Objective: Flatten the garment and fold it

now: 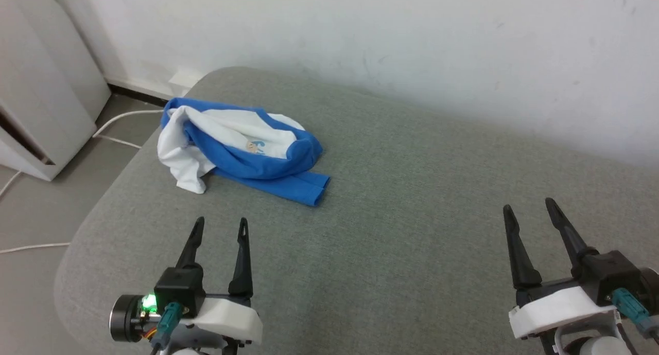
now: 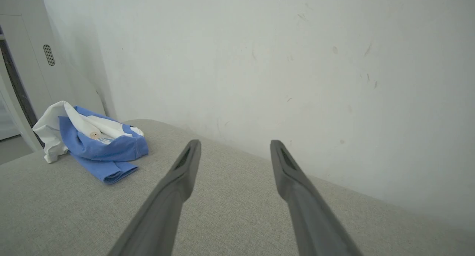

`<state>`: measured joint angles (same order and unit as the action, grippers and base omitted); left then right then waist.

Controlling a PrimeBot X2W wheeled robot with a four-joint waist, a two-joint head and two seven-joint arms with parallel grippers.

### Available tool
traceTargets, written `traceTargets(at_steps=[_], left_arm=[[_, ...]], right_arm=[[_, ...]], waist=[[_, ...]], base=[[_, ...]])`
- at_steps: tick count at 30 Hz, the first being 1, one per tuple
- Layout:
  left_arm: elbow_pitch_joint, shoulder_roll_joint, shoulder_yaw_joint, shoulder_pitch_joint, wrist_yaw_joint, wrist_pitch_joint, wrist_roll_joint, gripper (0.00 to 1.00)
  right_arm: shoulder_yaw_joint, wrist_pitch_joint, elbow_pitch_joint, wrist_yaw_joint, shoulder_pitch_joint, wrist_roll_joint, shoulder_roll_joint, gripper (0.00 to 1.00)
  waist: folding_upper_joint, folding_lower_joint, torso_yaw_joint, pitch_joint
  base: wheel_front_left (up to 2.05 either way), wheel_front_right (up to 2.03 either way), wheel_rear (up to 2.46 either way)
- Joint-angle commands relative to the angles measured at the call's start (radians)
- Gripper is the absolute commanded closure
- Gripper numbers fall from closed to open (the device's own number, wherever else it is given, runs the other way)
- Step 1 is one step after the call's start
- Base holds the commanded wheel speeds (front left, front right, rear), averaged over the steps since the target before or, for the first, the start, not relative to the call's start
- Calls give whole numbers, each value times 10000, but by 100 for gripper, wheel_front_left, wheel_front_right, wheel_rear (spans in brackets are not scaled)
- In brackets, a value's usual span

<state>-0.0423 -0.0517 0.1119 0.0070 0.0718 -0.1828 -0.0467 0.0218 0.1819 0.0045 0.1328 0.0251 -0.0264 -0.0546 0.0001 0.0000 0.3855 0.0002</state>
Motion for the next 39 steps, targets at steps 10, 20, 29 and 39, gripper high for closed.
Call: traceTargets(at_steps=[10, 20, 29, 39], left_arm=[[-26, 12, 198, -179, 163, -295, -165, 0], [-59, 13, 367, -201, 302, -505, -245, 0], [-107, 14, 461, -247, 371, -693, -286, 0], [-129, 15, 553, -273, 413, -789, -341, 0]], right_arm=[[-98, 306, 48, -17, 107, -70, 35, 0], [-113, 515, 85, -19, 141, -74, 38, 0], [-156, 702, 148, -20, 146, -138, 42, 0], [-144, 799, 217, -21, 148, -164, 44, 0]], waist=[[-1, 0, 575, 22], [-1, 0, 1072, 83], [-1, 0, 1456, 110], [-1, 0, 1612, 158]], base=[[0, 0, 0], [0, 0, 0], [0, 0, 0], [0, 0, 0]])
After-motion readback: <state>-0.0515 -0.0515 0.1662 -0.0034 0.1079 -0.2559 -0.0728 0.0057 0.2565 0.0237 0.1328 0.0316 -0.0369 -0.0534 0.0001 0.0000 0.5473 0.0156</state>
